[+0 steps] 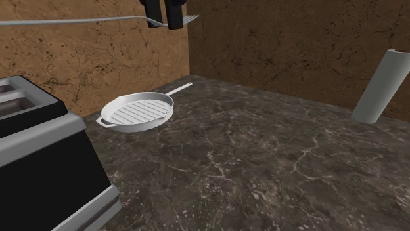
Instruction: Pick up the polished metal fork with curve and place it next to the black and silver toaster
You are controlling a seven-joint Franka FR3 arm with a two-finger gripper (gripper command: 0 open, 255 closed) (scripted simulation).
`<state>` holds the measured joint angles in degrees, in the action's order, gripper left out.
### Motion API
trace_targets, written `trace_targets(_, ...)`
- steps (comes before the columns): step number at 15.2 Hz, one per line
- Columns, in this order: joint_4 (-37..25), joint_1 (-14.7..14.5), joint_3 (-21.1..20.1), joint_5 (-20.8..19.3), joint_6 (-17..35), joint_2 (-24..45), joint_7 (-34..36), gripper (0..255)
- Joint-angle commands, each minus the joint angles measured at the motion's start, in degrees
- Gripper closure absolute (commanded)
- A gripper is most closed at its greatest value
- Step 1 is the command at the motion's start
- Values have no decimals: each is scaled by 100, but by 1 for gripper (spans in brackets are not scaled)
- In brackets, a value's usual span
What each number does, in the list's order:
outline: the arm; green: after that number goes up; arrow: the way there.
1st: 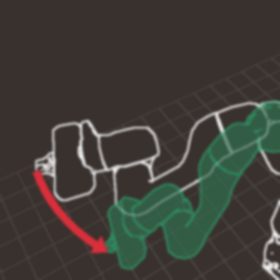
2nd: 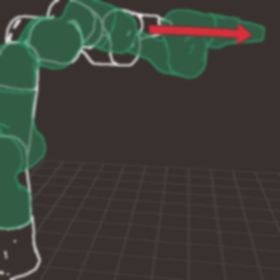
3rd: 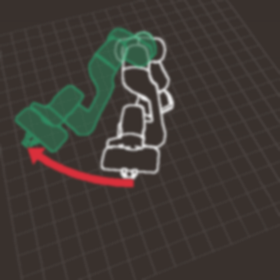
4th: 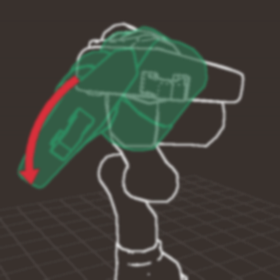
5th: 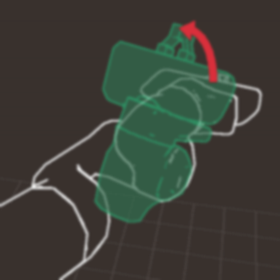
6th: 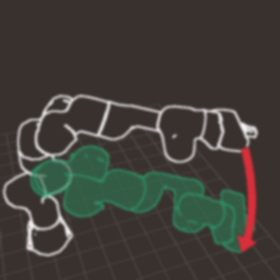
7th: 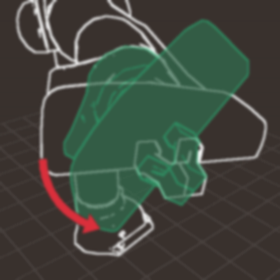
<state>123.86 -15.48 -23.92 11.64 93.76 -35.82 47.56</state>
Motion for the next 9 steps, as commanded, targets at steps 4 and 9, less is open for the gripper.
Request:
trace_targets(4,545,-347,37,291,-436,-1001,170,255)
trace_targets(9,952,-769,-10,603,-1026,-2023,509,255)
